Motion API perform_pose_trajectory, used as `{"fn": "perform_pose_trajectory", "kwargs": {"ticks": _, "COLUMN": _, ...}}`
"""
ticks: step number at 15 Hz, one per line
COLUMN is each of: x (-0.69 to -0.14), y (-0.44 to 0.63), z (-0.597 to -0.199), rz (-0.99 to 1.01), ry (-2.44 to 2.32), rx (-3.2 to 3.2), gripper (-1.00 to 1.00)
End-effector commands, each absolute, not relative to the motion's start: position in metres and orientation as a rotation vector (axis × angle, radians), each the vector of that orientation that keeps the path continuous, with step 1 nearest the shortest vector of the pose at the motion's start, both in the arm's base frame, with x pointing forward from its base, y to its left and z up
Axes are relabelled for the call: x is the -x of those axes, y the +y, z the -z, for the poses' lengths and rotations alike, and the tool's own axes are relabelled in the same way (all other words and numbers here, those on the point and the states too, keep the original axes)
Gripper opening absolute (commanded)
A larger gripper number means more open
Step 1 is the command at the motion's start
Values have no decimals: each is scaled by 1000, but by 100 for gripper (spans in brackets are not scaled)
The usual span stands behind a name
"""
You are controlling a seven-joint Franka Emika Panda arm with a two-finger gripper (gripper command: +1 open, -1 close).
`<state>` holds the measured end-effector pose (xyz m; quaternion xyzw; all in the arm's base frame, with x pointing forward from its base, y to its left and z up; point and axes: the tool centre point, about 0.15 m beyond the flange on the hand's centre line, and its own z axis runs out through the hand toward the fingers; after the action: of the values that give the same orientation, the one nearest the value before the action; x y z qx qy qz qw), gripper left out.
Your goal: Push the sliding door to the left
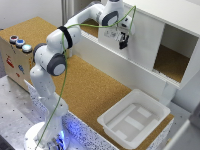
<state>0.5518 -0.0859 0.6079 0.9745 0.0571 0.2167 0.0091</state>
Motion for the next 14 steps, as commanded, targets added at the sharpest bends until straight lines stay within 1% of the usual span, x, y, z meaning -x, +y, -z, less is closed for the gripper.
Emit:
{"fn": "perform_pose_trajectory", "kwargs": {"ticks": 1, "x": -562, "y": -77, "z": -590, "rz": -740, "ry": 155, "rx": -3067, "gripper": -100}}
{"fn": "perform_pose_trajectory", "kwargs": {"ticks": 6, "x": -568, "y": -56, "z": -584, "rz": -734, "ry": 191, "rx": -3053, "gripper": -100}}
{"fn": "perform_pose_trajectory", "kwargs": {"ticks": 14, "x": -577, "y": 29, "z": -582, "rz": -763, "ry": 483, "rx": -3001, "gripper": -100}}
